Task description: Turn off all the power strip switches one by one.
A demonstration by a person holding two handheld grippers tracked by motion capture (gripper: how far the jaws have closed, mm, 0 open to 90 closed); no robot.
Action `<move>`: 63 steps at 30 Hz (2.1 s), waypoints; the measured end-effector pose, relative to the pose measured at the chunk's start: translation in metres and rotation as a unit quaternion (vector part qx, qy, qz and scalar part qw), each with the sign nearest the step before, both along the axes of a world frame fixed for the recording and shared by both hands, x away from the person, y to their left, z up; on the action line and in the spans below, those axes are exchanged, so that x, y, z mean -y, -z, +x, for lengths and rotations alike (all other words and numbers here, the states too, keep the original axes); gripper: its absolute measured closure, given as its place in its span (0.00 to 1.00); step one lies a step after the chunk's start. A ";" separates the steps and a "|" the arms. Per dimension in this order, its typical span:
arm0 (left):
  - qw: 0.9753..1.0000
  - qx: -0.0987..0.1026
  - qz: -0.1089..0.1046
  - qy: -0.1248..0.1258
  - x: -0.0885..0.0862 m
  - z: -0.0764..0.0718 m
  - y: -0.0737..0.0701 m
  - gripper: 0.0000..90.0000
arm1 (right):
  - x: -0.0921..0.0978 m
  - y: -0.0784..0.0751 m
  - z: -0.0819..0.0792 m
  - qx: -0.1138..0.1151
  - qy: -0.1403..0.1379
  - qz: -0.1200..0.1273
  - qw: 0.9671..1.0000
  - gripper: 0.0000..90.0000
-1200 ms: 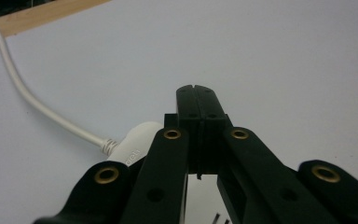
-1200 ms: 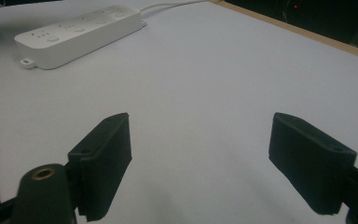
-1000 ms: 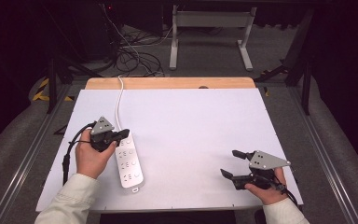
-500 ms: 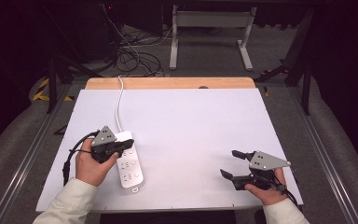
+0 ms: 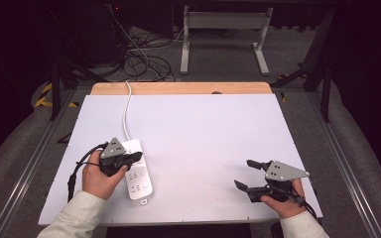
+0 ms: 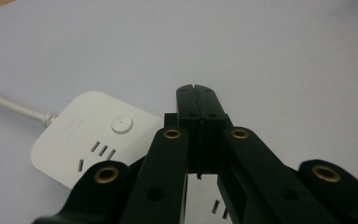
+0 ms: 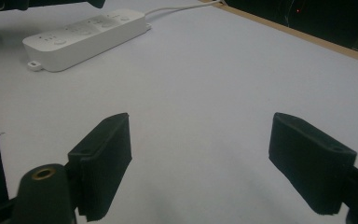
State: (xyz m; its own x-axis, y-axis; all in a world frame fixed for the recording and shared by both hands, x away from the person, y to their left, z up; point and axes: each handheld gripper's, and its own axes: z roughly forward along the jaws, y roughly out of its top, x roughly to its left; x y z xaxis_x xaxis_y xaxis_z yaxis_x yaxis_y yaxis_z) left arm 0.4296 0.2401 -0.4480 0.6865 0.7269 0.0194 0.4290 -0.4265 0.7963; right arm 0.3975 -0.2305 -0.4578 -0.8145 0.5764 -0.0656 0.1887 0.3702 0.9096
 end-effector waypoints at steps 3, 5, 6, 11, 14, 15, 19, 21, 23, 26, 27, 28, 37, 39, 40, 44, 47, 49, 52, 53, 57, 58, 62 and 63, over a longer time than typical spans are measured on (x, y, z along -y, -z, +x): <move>1.000 -0.007 0.007 -0.002 0.000 0.002 0.003 1.00 | 0.000 0.000 0.000 0.000 -0.001 0.001 1.000 0.24; 1.000 -0.008 0.012 -0.004 -0.001 0.003 0.005 1.00 | 0.000 0.000 0.000 0.001 0.000 0.000 1.000 0.24; 1.000 -0.010 0.013 -0.007 -0.001 0.003 0.006 1.00 | 0.000 0.000 0.000 0.000 -0.001 0.000 1.000 0.24; 1.000 -0.017 0.018 -0.005 0.000 0.005 0.010 1.00 | 0.000 0.000 0.000 0.001 -0.001 -0.001 1.000 0.24; 0.999 -0.026 0.021 -0.004 0.001 0.006 0.013 1.00 | 0.000 0.000 0.000 0.001 -0.001 0.001 1.000 0.24; 0.999 -0.024 0.025 -0.007 0.001 0.007 0.013 1.00 | 0.000 0.000 0.000 0.001 -0.001 0.001 1.000 0.24; 0.999 -0.025 0.034 -0.011 0.000 0.008 0.015 1.00 | 0.000 0.000 0.000 0.000 -0.002 0.000 1.000 0.24; 0.999 -0.031 0.030 -0.012 0.001 0.008 0.016 1.00 | 0.000 0.000 0.000 0.000 -0.002 0.000 1.000 0.24; 0.999 -0.033 0.028 -0.012 0.001 0.008 0.016 1.00 | 0.000 0.000 0.000 0.000 -0.001 -0.001 1.000 0.24; 0.999 -0.033 0.028 -0.011 0.001 0.008 0.016 1.00 | 0.000 0.000 0.000 0.001 -0.001 -0.001 1.000 0.24; 0.999 -0.036 0.027 -0.013 0.001 0.008 0.016 1.00 | 0.000 0.000 0.000 0.001 -0.001 -0.001 1.000 0.24; 0.999 -0.037 0.027 -0.014 0.001 0.008 0.016 1.00 | 0.000 0.000 0.000 0.000 -0.002 -0.001 1.000 0.24; 0.999 -0.035 0.028 -0.017 0.003 0.008 0.018 1.00 | 0.000 0.000 0.000 0.000 -0.001 -0.002 1.000 0.24; 0.999 -0.035 0.028 -0.018 0.003 0.008 0.018 1.00 | 0.000 0.000 -0.001 -0.001 -0.002 -0.001 1.000 0.24; 0.999 -0.031 0.033 -0.020 0.003 0.009 0.017 1.00 | 0.000 0.000 0.000 0.000 -0.002 -0.001 1.000 0.24; 0.999 -0.030 0.031 -0.021 0.003 0.009 0.019 1.00 | 0.000 0.000 0.000 0.000 -0.002 -0.001 1.000 0.24; 0.999 -0.031 0.029 -0.021 0.003 0.009 0.019 1.00 | 0.000 0.000 -0.001 -0.001 -0.003 0.000 1.000 0.24; 0.999 -0.035 0.024 -0.021 0.003 0.009 0.019 1.00 | 0.000 0.000 -0.001 0.000 -0.003 0.000 1.000 0.24; 0.999 -0.033 0.029 -0.022 0.003 0.009 0.019 1.00 | 0.001 0.000 -0.001 -0.001 -0.002 0.001 1.000 0.24; 0.999 -0.032 0.030 -0.023 0.003 0.009 0.019 1.00 | 0.001 0.000 -0.001 -0.001 -0.002 0.001 1.000 0.24; 0.999 -0.034 0.032 -0.028 0.004 0.008 0.018 1.00 | 0.000 0.000 -0.001 -0.001 -0.003 -0.001 1.000 0.24; 0.998 -0.032 0.040 -0.029 0.005 0.009 0.018 1.00 | 0.000 0.000 -0.001 -0.001 -0.003 -0.001 1.000 0.24; 0.998 -0.034 0.045 -0.033 0.007 0.008 0.017 1.00 | 0.000 0.000 -0.001 -0.001 -0.004 -0.001 1.000 0.24; 0.998 -0.036 0.040 -0.032 0.006 0.008 0.017 1.00 | 0.000 0.000 -0.001 0.000 -0.004 -0.001 1.000 0.24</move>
